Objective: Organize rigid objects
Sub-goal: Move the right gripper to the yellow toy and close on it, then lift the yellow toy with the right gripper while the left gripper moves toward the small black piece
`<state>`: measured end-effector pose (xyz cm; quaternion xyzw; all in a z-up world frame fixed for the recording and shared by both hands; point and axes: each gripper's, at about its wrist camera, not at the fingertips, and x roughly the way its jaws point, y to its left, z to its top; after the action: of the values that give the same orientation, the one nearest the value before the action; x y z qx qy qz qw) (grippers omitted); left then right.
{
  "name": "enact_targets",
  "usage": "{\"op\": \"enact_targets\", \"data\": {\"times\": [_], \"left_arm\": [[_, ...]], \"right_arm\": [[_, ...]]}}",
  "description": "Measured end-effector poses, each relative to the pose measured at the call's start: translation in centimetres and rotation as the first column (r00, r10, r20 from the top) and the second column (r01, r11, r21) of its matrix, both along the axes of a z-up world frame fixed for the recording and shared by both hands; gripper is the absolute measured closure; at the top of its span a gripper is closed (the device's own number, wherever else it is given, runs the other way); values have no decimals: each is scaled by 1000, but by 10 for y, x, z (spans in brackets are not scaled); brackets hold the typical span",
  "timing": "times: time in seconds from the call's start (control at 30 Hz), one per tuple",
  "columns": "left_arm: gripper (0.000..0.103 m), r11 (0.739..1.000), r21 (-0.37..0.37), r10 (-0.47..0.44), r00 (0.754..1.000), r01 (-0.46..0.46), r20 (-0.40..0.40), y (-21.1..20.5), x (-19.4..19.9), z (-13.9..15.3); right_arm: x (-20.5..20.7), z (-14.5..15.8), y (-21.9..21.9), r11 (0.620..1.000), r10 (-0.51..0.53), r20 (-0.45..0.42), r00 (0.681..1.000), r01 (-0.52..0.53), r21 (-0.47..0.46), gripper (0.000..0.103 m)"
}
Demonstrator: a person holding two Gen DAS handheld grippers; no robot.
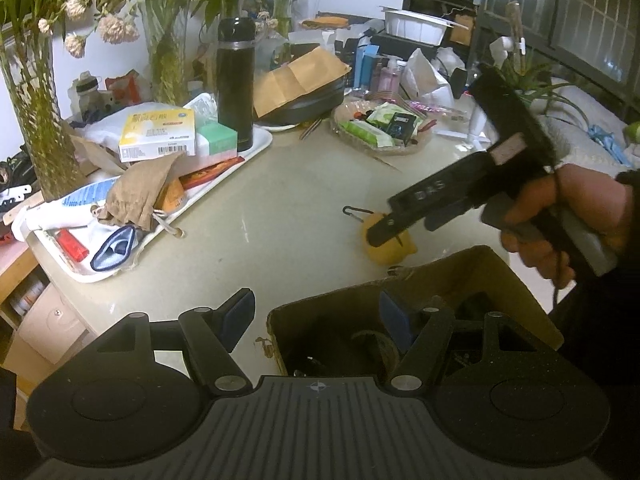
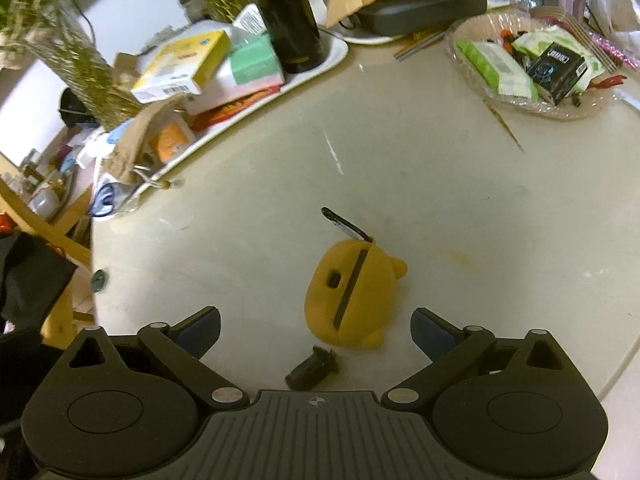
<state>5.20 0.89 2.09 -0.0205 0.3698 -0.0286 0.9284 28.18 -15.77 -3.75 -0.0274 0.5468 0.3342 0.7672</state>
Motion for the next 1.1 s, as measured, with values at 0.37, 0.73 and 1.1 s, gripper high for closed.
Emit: {"op": "enact_targets", "data": {"times": [0.37, 0.73, 1.1], "left_arm": [[35, 1000, -28, -9, 1000, 9, 0, 3, 0, 1], [35, 1000, -22, -13, 1000, 13, 11, 3, 1, 3], [35, 1000, 12, 11, 1000, -10, -10, 5, 8, 6]], "right_arm": [[15, -16, 26, 995, 12, 35, 999, -9, -103, 17], [17, -26, 30, 978, 50, 88, 995, -31, -207, 44], [10, -6, 11, 988, 68, 159, 985, -44, -147, 46]]}}
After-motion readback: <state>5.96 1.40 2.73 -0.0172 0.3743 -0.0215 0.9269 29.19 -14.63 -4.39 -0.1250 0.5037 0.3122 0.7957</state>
